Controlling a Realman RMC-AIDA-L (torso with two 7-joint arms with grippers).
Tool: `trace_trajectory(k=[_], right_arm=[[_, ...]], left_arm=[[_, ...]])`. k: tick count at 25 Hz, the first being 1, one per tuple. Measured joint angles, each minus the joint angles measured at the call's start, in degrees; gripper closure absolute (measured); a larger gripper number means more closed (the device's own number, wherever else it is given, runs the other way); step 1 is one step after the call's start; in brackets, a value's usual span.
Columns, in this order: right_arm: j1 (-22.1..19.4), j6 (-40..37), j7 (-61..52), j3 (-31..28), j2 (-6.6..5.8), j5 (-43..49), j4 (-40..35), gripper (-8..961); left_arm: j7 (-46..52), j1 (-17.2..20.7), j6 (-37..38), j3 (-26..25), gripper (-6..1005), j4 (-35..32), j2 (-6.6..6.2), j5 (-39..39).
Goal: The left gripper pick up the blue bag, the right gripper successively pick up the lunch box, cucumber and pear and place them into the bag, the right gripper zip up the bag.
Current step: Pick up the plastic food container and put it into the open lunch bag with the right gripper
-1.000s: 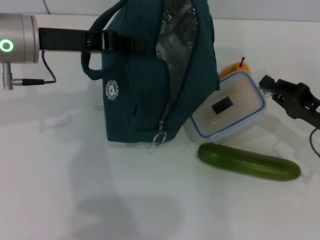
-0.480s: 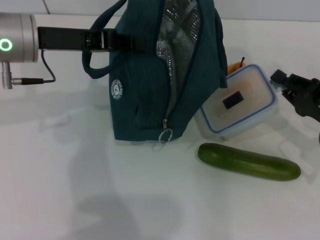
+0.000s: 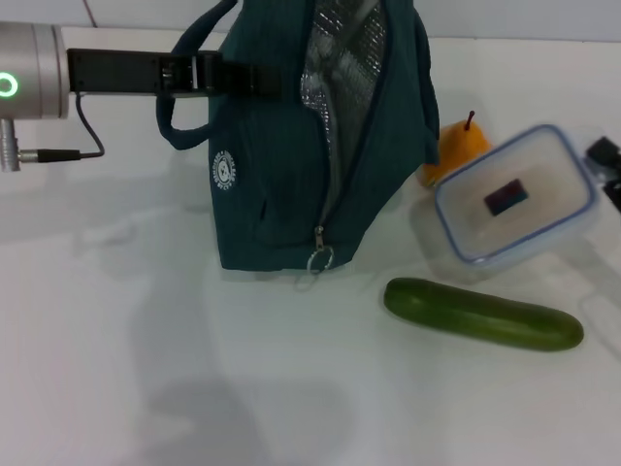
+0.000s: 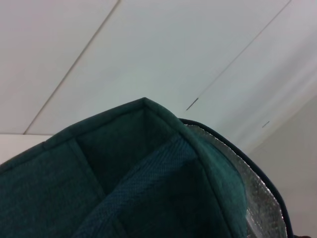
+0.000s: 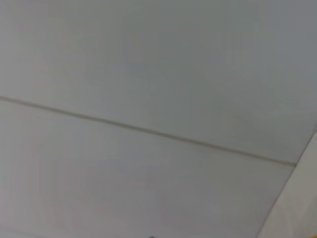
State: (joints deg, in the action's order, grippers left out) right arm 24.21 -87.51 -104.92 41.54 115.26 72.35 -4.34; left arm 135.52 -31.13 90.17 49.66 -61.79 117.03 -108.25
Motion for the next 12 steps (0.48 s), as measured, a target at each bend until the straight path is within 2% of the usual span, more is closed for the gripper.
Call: trace_trajectory(k=[12], right_arm=[[-5.41, -7.24, -1.54, -0.59, -0.43, -6.83, 0.14, 857]], left_arm=[[-0.75, -0.16, 0.0, -1.35, 957, 2.87, -0.05, 0.06]])
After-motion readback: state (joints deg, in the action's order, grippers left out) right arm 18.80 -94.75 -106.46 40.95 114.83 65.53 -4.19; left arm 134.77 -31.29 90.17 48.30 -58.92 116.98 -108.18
